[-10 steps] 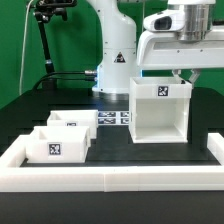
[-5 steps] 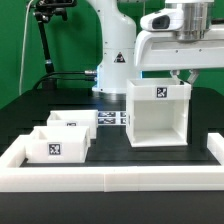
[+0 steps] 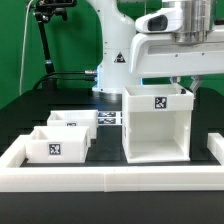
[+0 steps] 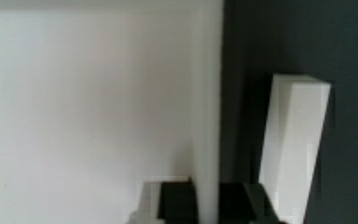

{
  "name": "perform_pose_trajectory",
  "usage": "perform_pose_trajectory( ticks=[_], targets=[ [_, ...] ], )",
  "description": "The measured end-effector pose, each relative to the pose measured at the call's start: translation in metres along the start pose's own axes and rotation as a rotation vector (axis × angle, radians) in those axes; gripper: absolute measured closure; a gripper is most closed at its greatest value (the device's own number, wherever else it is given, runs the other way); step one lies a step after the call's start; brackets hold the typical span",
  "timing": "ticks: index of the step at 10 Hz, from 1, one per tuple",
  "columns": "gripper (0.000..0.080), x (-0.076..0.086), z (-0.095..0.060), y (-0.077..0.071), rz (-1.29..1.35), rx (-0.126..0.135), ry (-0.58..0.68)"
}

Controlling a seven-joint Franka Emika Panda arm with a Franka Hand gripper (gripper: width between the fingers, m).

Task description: Assemble drawer

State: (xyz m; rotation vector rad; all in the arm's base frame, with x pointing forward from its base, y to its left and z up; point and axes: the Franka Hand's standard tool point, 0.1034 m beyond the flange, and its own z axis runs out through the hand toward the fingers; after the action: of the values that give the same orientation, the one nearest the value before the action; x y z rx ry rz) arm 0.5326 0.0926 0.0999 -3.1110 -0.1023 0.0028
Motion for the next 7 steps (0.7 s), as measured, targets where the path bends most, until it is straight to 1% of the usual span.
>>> perform_pose_trajectory(
  ticks=[1,3,7],
  targets=[
    [0.0762,0.0082,-0.0005,0.0028,0.007,0.002,0.010],
    [0.0762,0.0064,-0.0003,0.0010,0.014,0.002,0.008],
    [0.0762,0.0063,-0.0003,-0.0031,0.243,0.015,0.006]
  ],
)
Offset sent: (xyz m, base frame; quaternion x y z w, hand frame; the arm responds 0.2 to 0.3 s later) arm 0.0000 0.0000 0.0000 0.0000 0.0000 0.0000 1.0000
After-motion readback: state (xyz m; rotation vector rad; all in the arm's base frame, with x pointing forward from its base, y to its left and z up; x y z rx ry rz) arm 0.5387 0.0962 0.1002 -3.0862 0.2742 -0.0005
